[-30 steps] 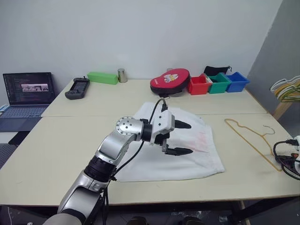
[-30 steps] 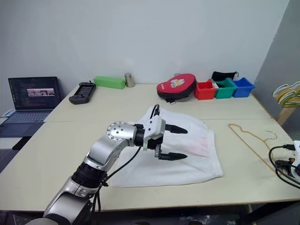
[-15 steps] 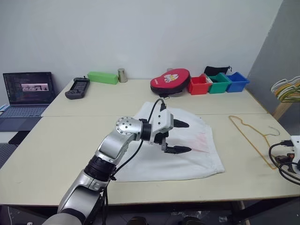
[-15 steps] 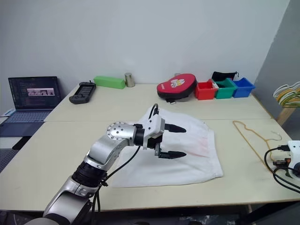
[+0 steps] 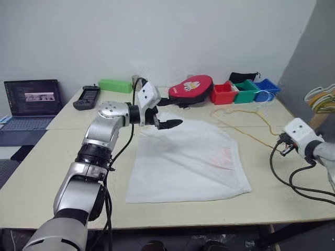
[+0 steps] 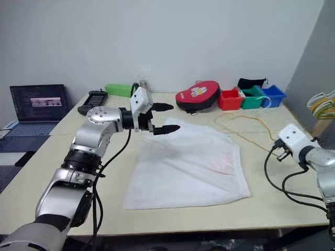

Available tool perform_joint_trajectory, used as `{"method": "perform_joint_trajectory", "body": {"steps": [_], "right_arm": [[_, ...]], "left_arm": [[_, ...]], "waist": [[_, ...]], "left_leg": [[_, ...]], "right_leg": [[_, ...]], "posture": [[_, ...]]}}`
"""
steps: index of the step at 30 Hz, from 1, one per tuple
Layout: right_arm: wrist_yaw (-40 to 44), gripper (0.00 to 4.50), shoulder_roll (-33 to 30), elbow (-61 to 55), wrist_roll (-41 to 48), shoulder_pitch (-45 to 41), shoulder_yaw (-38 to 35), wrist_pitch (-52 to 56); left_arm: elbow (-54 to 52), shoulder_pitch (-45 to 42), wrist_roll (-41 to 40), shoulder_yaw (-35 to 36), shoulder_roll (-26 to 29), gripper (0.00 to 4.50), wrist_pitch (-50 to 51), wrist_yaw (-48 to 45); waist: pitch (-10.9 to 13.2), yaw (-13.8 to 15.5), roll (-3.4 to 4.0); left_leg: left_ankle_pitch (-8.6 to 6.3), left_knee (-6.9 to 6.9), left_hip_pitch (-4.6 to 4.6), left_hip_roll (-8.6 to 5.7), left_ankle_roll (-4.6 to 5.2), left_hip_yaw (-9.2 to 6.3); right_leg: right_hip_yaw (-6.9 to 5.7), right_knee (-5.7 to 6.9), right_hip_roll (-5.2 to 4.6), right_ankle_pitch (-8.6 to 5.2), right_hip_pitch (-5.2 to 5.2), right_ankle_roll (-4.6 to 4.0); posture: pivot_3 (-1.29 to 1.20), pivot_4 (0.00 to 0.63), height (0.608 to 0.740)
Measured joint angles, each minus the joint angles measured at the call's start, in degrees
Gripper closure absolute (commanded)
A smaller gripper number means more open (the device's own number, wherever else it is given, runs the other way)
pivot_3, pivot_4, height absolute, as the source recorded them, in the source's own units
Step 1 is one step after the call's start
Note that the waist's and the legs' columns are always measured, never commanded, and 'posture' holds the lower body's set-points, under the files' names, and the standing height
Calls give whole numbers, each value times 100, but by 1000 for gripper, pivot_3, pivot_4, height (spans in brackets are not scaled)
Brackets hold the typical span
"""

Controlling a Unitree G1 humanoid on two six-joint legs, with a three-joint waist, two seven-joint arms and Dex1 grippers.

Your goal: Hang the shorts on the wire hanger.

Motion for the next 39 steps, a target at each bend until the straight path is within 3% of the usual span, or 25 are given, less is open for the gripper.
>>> {"method": "perform_joint_trajectory", "body": {"steps": [5, 12, 27, 32, 39], "right_arm": [[-780, 4454, -349, 520, -1126, -536, 319, -1819], [-1508, 4454, -355, 522, -1761, -1046, 336, -3403], [-1609, 4454, 271, -543, -2309, -1289, 528, -4188], [-1606, 4500, 307, -666, -2324, -1303, 517, -4131], [-1605, 4500, 313, -714, -2408, -1303, 516, -4123]], "left_arm": [[1182, -848, -63, 298, 251, 0, -127, -667], [2282, -1186, 283, 252, 218, 0, -859, -1246], [2845, -1333, 1107, -114, -374, 0, -1832, -1618], [2825, -1223, 1217, -159, -388, 826, -1872, -1628], [2819, -1055, 1303, -181, -394, 2312, -1946, -1626]], "waist": [[8, -3, -12], [10, -26, -15], [14, -38, -22], [14, -39, -21], [17, -34, -27]], "left_leg": [[-1, -4, -8, -8, -1, 11], [-2, -7, -4, -3, 0, 7], [-2, -3, -4, -3, 0, 8], [-2, -3, 1, -4, 1, 10], [-2, -2, 0, -3, 1, 9]], "right_leg": [[-4, -6, -7, -3, -5, 5], [6, 10, -5, -5, -10, 1], [10, 22, -5, -5, -14, 0], [10, 29, -5, -5, -14, 0], [9, 33, -4, -5, -16, -2]], "posture": [[216, 0, 740], [206, 0, 740], [176, 0, 740], [173, 0, 740], [181, 0, 740]]}}
